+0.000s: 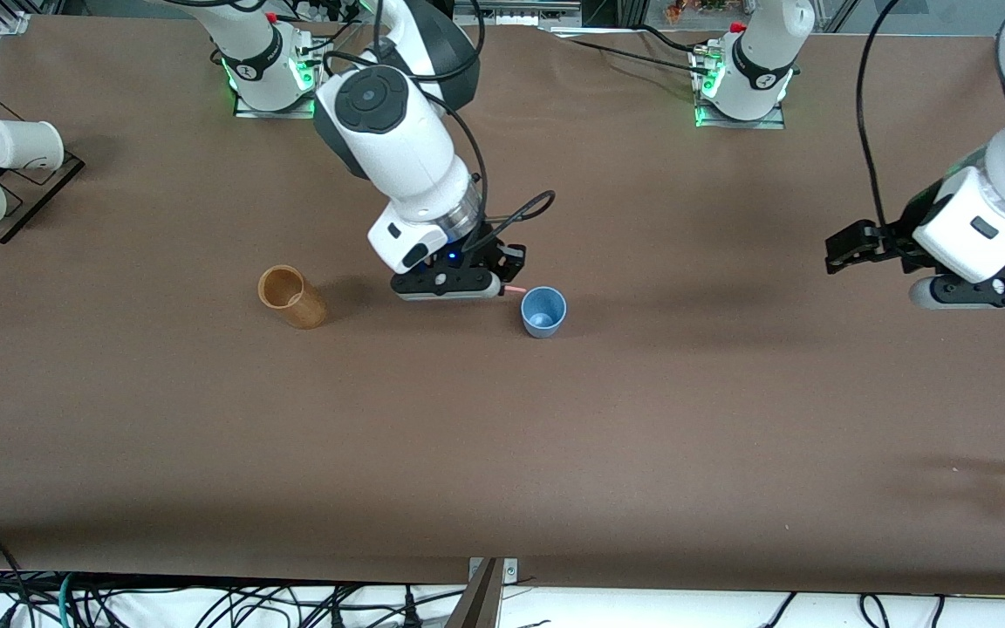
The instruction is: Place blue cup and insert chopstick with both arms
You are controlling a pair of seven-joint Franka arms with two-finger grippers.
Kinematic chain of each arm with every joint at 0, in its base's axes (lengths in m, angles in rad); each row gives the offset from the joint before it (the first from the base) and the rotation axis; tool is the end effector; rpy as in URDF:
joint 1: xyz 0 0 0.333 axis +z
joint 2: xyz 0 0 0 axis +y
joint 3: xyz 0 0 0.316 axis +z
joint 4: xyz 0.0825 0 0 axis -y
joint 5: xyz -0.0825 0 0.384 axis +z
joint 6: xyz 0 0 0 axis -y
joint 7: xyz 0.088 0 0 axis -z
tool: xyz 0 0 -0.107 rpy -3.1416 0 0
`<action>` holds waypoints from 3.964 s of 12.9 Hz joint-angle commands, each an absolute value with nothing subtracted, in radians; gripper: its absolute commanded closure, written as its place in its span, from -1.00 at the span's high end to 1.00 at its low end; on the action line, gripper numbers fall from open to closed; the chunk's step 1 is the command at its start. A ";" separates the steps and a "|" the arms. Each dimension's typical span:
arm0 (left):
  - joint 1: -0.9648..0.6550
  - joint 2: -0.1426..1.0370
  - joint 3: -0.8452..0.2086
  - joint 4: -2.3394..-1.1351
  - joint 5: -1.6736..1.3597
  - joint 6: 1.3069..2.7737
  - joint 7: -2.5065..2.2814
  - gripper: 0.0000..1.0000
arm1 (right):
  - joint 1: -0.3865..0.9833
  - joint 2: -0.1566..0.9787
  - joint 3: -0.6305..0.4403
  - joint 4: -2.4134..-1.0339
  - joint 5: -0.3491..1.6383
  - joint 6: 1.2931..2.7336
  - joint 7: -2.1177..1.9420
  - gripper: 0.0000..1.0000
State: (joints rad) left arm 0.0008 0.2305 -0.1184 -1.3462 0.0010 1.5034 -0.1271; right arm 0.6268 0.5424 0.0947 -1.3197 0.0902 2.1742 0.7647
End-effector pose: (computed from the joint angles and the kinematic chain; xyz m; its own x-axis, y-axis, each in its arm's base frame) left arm 0.6133 -0.0634 0.5897 0.9972 0.0110 -0.0744 0.0123 -0.9998 0.0167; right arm 0.5651 0.4803 0.4566 0.9844 -0.1227 0.1259 -0.0789 -0.9482 -0.3077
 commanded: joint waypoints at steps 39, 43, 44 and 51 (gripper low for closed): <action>0.100 0.221 -0.130 -1.373 -0.020 1.500 0.009 1.00 | 0.324 0.198 -0.103 -1.465 0.080 1.644 0.055 1.00; 0.098 0.221 -0.132 -1.374 -0.018 1.502 0.009 1.00 | 0.151 0.077 0.003 -1.587 0.075 1.649 -0.001 1.00; 0.098 0.221 -0.130 -1.374 -0.018 1.502 0.009 1.00 | 0.137 0.057 0.009 -1.604 0.069 1.648 -0.017 1.00; 0.101 0.229 -0.127 -1.373 -0.018 1.502 0.008 1.00 | 0.138 0.069 0.003 -1.549 0.041 1.612 -0.014 1.00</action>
